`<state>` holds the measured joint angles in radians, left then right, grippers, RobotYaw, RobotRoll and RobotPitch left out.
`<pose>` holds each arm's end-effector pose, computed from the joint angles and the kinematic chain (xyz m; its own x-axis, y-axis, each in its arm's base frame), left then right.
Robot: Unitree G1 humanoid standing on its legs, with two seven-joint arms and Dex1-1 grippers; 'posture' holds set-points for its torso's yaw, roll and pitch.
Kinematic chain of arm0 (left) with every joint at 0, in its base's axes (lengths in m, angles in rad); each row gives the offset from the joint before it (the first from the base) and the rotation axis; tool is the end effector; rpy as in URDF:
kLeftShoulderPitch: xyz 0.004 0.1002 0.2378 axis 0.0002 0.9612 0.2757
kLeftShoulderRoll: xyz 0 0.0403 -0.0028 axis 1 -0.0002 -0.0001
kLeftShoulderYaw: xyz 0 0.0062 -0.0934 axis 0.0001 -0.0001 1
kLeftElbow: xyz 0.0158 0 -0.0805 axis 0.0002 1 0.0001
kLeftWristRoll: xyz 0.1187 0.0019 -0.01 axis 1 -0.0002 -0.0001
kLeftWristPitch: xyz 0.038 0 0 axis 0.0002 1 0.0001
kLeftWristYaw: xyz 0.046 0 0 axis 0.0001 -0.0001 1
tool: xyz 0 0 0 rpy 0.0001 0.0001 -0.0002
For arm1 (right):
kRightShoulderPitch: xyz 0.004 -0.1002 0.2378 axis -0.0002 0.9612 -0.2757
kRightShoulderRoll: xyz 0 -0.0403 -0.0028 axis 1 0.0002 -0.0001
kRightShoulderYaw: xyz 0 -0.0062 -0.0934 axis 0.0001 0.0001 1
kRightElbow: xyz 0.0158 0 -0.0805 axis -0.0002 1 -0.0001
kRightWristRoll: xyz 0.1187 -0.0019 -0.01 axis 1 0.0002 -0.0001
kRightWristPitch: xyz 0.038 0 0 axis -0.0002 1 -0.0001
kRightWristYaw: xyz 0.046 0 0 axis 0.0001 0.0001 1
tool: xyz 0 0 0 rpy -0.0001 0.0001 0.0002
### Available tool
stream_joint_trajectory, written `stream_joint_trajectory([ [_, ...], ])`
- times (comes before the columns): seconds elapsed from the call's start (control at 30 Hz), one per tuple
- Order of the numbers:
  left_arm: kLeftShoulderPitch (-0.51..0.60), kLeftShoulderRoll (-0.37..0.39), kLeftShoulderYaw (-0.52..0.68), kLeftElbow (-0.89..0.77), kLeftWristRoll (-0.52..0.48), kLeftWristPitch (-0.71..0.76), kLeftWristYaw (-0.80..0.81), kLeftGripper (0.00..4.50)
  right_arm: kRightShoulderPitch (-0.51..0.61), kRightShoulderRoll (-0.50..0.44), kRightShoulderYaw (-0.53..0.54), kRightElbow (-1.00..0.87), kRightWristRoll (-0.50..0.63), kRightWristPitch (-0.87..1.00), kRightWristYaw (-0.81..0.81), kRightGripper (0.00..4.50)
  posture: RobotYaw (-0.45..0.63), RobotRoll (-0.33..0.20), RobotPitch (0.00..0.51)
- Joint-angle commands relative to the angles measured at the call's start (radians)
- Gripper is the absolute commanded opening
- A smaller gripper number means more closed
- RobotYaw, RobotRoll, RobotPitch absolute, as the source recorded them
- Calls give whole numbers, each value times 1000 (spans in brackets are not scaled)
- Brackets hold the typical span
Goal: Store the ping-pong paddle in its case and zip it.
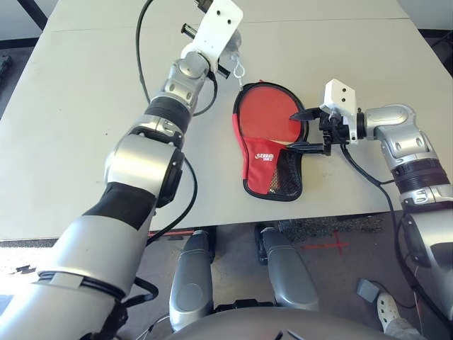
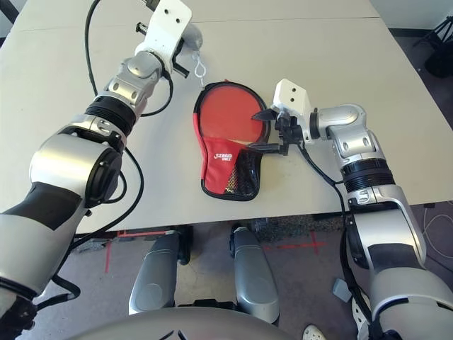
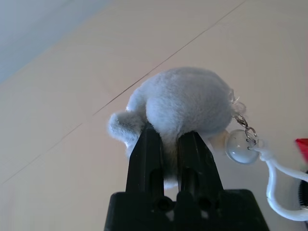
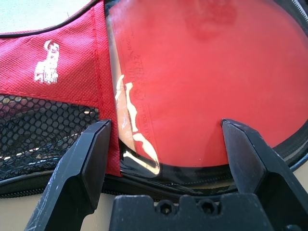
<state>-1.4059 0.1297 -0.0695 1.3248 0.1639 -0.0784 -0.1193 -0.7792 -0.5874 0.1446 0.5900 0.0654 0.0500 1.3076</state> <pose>0.3906 0.0879 0.2294 0.9478 -0.3153 0.0480 0.2562 0.8424 0.4740 0.3413 -0.2322 0.1806 0.3524 0.8180 -0.4546 -0.9299 0.2515 -0.2682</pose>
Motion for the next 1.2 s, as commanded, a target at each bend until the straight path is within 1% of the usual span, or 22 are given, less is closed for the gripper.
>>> stream_joint_trajectory([
  [0.03, -29, -30, 15, -1, 1, -29, -6, 89, 77, 4, 76, 44, -51, 48, 21, 4500, 5, 0, 296],
  [0.17, -8, -45, 5, -6, 13, -18, -56, 89, 67, 9, 54, 36, -28, 67, 18, 4500, 3, 0, 295],
  [0.3, 21, -37, 0, -13, 16, -15, -98, 89, 23, 4, 17, 44, 15, 96, 37, 4500, 10, 0, 293],
  [0.4, 34, -42, 2, -19, 12, -26, -121, 79, -14, 0, 12, 77, 10, 86, 33, 4500, 10, 0, 293],
  [0.5, 39, -64, 6, -24, 3, -32, -143, 79, -30, 2, 20, 101, -3, 69, 36, 4500, 19, 0, 293],
  [0.6, 46, -101, -8, -35, 4, -47, -224, 78, -28, 9, 30, 103, -7, 61, 39, 4500, 20, 0, 295],
  [0.67, 55, -120, -29, -46, 14, -65, -297, 848, -25, 10, 33, 102, -7, 60, 38, 4500, 18, 0, 298],
  [0.7, 59, -126, -37, -52, 17, -76, -327, 1133, -23, 9, 34, 102, -7, 59, 37, 4500, 18, 0, 298],
  [0.87, 73, -137, -65, -86, 13, -128, -437, 3029, -15, -1, 36, 112, -14, 45, 33, 4500, 17, 0, 299],
  [1.0, 69, -124, -71, -101, 16, -142, -450, 4474, -13, -4, 36, 116, -13, 43, 32, 4500, 15, 0, 297],
  [1.2, 47, -79, -66, -122, 7, -137, -460, 4474, -7, -5, 35, 120, -13, 37, 28, 4500, 22, 0, 297],
])
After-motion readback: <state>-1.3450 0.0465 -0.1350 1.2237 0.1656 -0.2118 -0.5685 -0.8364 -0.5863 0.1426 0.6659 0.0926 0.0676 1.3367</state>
